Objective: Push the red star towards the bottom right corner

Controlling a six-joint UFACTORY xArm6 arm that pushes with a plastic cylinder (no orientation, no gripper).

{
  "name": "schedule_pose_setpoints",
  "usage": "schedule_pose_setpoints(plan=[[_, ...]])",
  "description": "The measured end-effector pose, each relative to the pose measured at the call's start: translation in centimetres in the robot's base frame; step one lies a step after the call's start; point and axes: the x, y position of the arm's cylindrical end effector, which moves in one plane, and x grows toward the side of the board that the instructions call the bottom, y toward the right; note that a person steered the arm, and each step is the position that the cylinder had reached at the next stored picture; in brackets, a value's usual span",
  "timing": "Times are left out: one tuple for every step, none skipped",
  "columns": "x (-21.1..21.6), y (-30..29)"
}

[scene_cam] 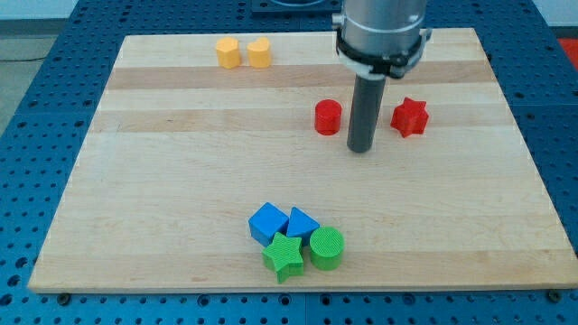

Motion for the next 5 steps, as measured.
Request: schedule_pose_setpoints(plan=[[-3.9,-0.1],[-7.1,3.2],[-6.8,5.5],[-4.5,5.8],[-2.7,7.3]])
